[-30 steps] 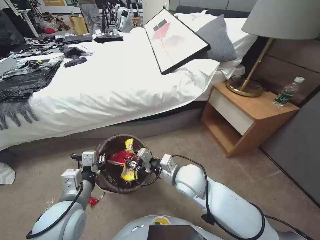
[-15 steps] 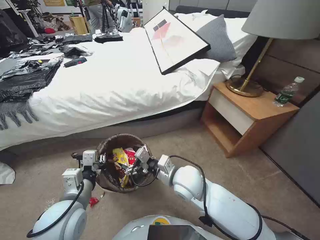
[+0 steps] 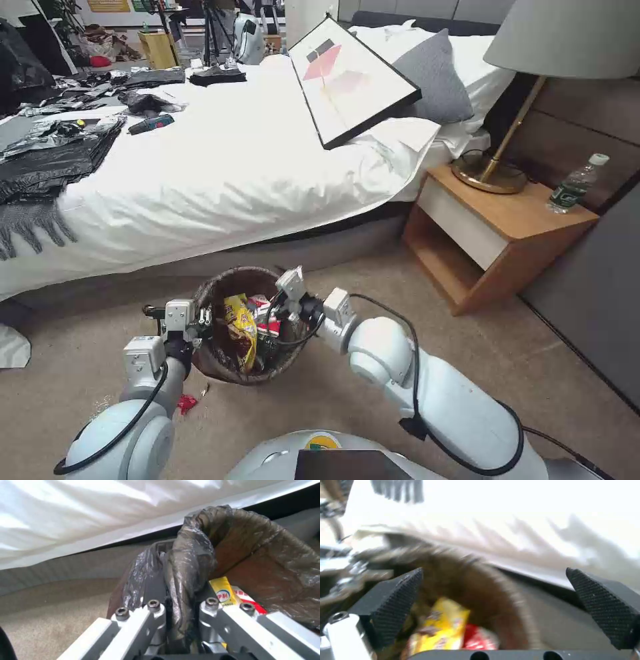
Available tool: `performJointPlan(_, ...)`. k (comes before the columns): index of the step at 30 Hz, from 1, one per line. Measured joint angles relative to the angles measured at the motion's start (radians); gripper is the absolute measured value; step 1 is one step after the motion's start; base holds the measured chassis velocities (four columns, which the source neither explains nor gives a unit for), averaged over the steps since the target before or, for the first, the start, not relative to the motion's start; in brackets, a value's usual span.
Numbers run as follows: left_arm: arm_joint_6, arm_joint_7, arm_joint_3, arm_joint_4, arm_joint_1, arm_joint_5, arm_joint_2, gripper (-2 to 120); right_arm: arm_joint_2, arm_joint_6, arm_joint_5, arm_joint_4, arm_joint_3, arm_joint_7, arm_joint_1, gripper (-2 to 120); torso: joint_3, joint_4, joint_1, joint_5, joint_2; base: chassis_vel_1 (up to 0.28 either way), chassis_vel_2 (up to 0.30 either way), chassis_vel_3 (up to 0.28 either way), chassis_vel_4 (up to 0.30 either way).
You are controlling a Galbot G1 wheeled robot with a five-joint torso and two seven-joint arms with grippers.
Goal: Pick up the trash bin, then pick up the garbage from the floor and place it into the trash bin.
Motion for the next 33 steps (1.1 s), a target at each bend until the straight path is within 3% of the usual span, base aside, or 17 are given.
performJointPlan(8,-0.002,-0.001,0.003,0.0,0.0,0.008,-0.013,7,-0.059,0.05,0.056,0.074,0.157,0.105,-0.057,100,0.0,0.0001,0.0,0.0002,0.0,0.0,0.0,0.0,0.0)
performJointPlan(11,-0.003,0.001,0.0,0.0,0.0,0.019,-0.007,7,-0.067,0.078,0.048,0.11,0.287,0.117,-0.164,100,0.0,0.0,0.0,0.0002,0.0,0.0,0.0,0.0,0.0)
performJointPlan(17,-0.005,0.002,-0.001,0.0,0.0,0.023,-0.005,7,-0.055,0.145,0.008,0.138,0.425,0.114,-0.328,100,0.0,-0.0003,0.0,0.0003,0.0,0.0,0.0,0.0,0.0)
performJointPlan(24,-0.007,0.007,-0.001,0.0,-0.003,0.018,-0.003,7,0.042,0.239,-0.131,0.148,0.616,0.139,-0.511,100,0.0,-0.0001,0.0,0.0003,0.0,0.0,0.0,0.0,0.0)
performJointPlan(33,-0.007,0.012,-0.007,0.0,-0.012,0.015,-0.009,7,0.157,0.326,-0.259,0.153,0.705,0.134,-0.625,100,0.0,0.0002,0.0,0.0,0.0,0.004,0.005,0.005,0.006)
